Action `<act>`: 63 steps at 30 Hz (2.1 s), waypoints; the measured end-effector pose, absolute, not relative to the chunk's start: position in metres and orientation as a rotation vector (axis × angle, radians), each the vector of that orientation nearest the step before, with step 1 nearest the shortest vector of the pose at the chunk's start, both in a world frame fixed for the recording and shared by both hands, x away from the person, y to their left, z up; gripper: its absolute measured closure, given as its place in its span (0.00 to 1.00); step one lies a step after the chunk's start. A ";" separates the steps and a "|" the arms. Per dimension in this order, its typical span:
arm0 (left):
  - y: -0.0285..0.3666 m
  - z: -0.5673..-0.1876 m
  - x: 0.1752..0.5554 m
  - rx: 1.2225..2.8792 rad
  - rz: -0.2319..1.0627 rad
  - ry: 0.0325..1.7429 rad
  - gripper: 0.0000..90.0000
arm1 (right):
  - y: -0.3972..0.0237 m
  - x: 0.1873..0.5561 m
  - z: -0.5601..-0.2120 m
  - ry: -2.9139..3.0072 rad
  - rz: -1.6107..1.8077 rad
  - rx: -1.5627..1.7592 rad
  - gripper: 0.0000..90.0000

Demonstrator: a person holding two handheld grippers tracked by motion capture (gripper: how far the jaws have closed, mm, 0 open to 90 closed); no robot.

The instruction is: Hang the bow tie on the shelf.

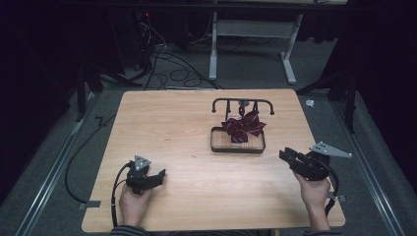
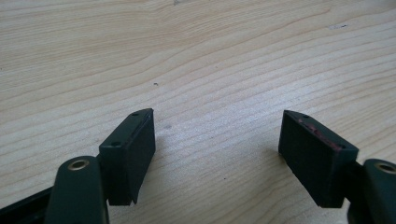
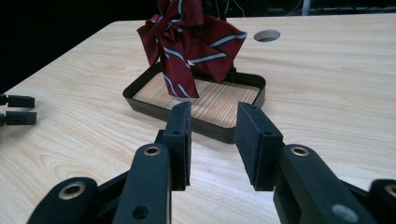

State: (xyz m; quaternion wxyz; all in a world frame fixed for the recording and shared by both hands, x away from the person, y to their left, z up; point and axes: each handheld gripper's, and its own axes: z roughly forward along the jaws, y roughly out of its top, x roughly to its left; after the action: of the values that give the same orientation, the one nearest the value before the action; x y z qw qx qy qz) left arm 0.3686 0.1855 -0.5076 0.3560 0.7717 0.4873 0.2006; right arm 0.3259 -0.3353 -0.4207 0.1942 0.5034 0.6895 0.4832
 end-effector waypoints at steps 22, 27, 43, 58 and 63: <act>0.185 -0.508 0.369 1.994 0.522 1.259 0.31 | -0.327 0.324 -0.445 1.993 1.358 1.460 0.76; 0.185 -0.508 0.369 1.993 0.521 1.259 0.31 | -0.326 0.323 -0.451 2.004 1.358 1.477 0.76; 0.185 -0.508 0.369 1.995 0.522 1.259 0.31 | -0.319 0.324 -0.466 2.039 1.360 1.510 0.76; 0.185 -0.508 0.369 1.995 0.522 1.259 0.31 | -0.306 0.333 -0.477 2.089 1.335 1.505 0.76; 0.185 -0.508 0.369 1.994 0.521 1.259 0.31 | -0.298 0.339 -0.481 2.117 1.311 1.492 0.76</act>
State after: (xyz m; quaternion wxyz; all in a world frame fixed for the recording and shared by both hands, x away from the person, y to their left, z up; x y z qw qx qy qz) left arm 0.3686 0.1852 -0.5076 0.3555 0.7718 0.4871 0.2015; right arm 0.3387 -0.2982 -0.4814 0.1190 0.5102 0.7241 0.4485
